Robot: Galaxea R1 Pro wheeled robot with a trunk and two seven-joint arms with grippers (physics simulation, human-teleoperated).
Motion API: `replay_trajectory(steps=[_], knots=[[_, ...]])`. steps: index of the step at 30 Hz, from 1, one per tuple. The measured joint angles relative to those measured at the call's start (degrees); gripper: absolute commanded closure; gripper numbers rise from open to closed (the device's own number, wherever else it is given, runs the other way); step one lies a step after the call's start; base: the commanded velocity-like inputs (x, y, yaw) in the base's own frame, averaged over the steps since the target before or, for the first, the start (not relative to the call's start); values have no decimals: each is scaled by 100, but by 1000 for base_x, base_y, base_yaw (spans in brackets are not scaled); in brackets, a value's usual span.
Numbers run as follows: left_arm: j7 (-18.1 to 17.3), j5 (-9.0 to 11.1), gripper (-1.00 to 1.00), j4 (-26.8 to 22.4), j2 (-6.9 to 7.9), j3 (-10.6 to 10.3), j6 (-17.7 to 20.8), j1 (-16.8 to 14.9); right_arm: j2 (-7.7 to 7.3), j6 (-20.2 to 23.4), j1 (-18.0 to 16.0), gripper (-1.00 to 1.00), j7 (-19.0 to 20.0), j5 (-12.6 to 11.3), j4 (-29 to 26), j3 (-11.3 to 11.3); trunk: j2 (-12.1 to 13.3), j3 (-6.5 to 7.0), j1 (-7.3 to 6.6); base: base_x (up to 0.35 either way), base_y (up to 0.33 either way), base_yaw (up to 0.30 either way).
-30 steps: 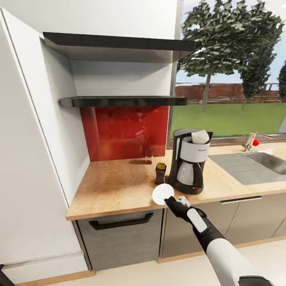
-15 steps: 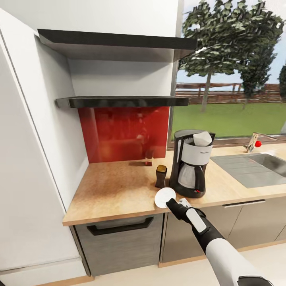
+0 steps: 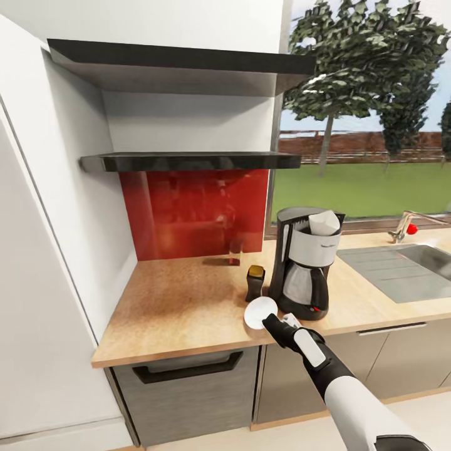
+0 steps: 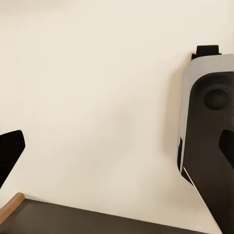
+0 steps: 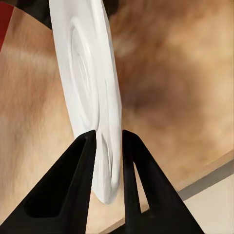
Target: Set up a coffee station on the kitchen countertop: keep the coffee maker on the countertop, move the bottle of coffee from the kitchen shelf to the counter next to the coffee maker, place a paper coffee filter on top of the coffee maker, put the saucer next to the coffee maker with the coffee cup on the saucer, and place the electric kettle next to the coffee maker.
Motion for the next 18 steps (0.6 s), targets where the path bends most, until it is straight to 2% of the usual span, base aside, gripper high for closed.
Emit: replay_trajectory(steps=[14,18], knots=[[-7,2,-100,0,8,0,8,9,-24,-1,0,100,-10,2,201,-7,0,0,0,1,0,0],[-7,2,-100,0,8,-1,9,14,-43,1,-1,100,-10,0,283,-98,0,0,0,0,0,0]])
